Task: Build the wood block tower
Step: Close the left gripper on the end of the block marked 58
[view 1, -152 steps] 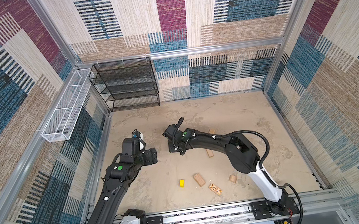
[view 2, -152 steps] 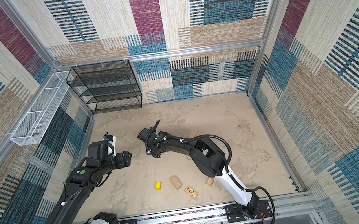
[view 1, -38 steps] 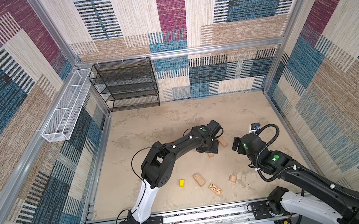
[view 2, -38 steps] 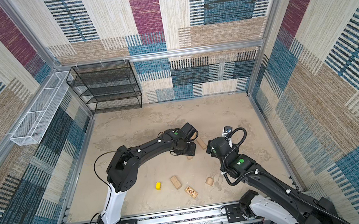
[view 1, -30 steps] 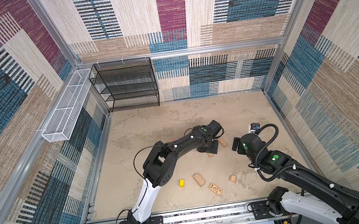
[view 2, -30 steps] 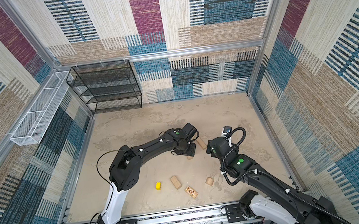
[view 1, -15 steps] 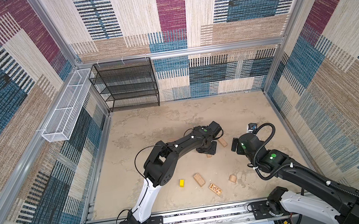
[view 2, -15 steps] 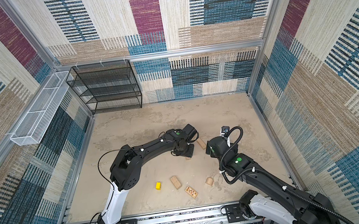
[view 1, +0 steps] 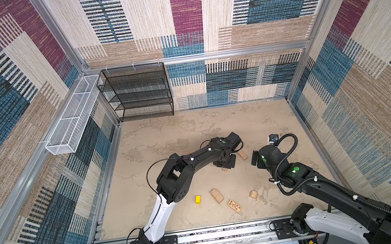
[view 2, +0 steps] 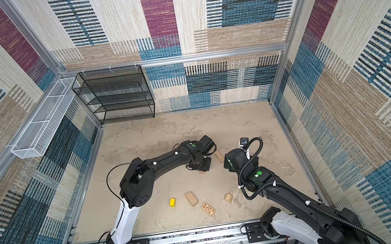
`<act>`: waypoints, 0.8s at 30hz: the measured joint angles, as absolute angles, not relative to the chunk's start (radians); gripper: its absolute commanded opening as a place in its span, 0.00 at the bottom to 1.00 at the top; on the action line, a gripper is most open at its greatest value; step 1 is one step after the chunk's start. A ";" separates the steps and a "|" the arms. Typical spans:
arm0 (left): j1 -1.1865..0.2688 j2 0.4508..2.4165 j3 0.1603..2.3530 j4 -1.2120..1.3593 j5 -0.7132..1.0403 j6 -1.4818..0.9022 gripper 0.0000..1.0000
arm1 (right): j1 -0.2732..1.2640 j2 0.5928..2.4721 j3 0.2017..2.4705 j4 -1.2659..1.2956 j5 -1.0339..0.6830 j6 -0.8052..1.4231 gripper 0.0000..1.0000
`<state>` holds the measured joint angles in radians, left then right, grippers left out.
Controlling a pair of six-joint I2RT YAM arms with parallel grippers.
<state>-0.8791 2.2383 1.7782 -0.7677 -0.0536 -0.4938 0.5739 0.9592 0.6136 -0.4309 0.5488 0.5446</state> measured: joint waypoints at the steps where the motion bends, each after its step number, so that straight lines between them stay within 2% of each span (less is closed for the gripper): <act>1: -0.879 2.238 1.779 -0.768 -0.054 -0.494 0.14 | 0.574 0.959 0.613 -0.430 0.549 0.545 1.00; 6: -0.879 2.238 1.780 -0.769 -0.054 -0.493 0.10 | 0.574 0.960 0.612 -0.430 0.548 0.544 1.00; 12: -0.879 2.245 1.791 -0.776 -0.052 -0.493 0.00 | 0.574 0.955 0.612 -0.430 0.548 0.540 1.00; 24: -0.879 2.254 1.815 -0.782 -0.045 -0.493 0.00 | 0.574 0.950 0.610 -0.431 0.536 0.540 1.00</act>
